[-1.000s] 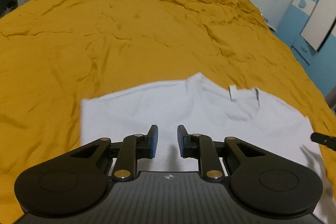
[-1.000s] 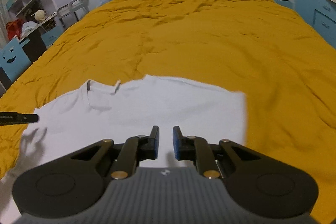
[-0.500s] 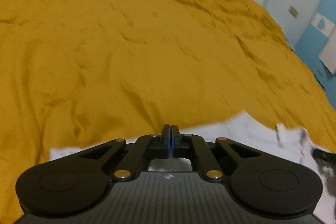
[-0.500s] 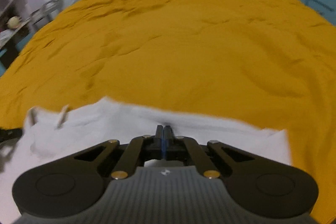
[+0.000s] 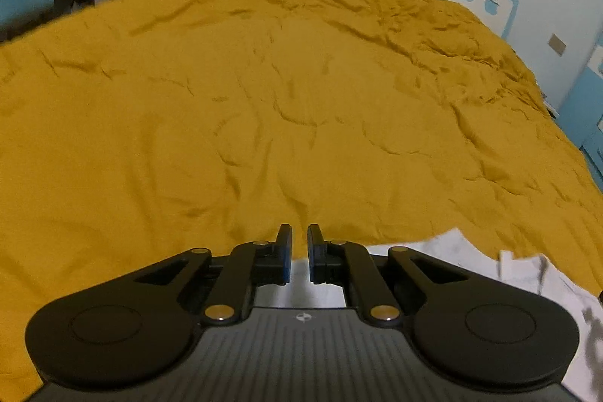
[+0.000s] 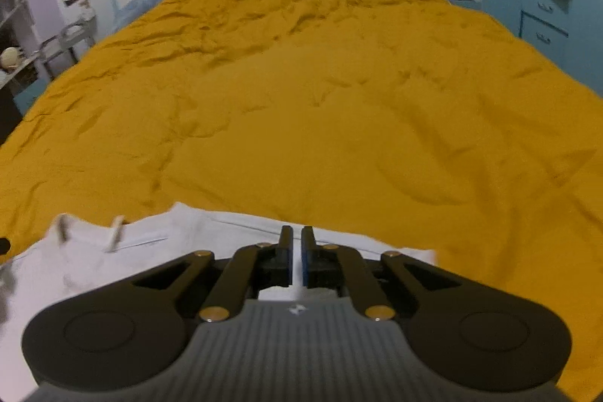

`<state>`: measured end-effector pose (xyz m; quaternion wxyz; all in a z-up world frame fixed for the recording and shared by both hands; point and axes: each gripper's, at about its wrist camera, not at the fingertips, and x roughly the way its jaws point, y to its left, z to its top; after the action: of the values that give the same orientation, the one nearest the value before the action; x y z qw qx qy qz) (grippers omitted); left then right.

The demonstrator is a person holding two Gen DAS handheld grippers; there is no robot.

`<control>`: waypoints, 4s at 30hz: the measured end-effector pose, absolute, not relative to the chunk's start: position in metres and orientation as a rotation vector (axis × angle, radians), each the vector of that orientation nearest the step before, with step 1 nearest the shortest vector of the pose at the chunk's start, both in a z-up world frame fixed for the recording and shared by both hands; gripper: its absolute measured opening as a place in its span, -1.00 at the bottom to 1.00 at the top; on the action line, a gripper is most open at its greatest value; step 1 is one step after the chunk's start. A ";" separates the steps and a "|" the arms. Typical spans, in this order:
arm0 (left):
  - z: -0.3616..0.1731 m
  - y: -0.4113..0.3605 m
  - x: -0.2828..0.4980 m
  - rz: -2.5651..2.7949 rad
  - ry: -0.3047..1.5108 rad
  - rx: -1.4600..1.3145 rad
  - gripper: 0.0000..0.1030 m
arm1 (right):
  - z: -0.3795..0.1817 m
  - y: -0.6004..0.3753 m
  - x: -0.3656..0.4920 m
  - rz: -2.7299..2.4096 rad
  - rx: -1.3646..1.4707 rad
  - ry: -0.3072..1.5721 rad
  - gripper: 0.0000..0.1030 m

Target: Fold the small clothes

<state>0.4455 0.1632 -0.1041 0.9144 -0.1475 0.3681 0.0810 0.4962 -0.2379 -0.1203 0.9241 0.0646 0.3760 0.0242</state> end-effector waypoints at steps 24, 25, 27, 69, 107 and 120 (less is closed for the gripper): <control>-0.009 0.090 0.176 -0.305 0.803 0.186 -0.69 | 0.021 -0.268 0.142 0.426 -0.162 0.844 -0.77; -0.015 0.086 0.165 -0.333 0.815 0.214 -0.68 | 0.017 -0.268 0.128 0.439 -0.192 0.854 -0.77; -0.026 0.076 0.144 -0.388 0.828 0.285 -0.60 | 0.008 -0.267 0.097 0.463 -0.247 0.879 -0.75; -0.161 0.026 0.001 -0.391 0.851 1.000 0.01 | -0.111 -0.233 -0.047 0.597 -0.883 0.888 0.46; 0.020 0.035 0.091 -0.089 0.438 0.629 -0.83 | 0.051 -0.253 0.001 0.307 -0.822 0.405 -1.00; 0.057 0.039 0.218 0.021 0.331 0.559 -0.83 | 0.123 -0.230 0.150 0.146 -0.761 0.254 -1.00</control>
<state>0.2182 0.0389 0.0572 0.9476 0.2747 0.1625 0.0104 0.1498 -0.2302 0.1233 0.9181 -0.3699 0.1236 0.0708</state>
